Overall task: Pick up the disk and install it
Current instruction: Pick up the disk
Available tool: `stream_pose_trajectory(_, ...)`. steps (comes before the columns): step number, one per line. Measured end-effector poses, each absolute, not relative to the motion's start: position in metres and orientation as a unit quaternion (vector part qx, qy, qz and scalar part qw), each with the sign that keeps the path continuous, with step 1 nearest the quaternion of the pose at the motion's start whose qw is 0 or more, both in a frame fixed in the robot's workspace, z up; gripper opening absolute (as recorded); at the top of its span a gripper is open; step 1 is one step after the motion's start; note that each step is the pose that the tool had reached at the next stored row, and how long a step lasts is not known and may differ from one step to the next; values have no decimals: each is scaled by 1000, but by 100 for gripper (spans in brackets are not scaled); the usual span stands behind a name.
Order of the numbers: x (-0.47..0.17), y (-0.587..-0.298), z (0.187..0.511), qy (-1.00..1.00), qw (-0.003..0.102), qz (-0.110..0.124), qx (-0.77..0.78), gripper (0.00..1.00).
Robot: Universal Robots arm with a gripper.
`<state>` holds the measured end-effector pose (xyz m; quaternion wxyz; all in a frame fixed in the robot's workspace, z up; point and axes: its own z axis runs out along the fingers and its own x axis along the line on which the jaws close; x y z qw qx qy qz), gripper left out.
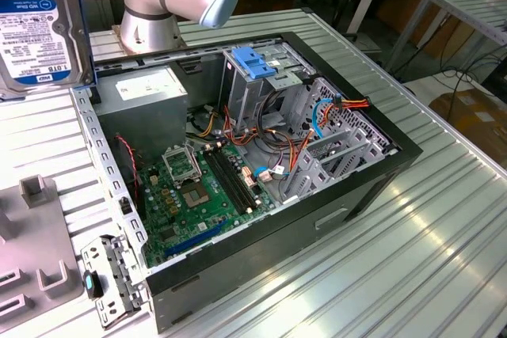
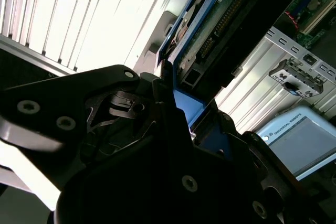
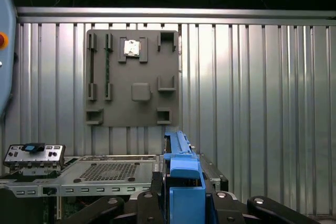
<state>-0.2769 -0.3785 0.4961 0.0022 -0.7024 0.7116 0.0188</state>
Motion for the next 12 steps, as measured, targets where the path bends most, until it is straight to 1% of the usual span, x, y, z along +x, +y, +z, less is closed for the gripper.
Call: stream_pose_trajectory(12,-256,-379,496,712,1,20,-702,37)
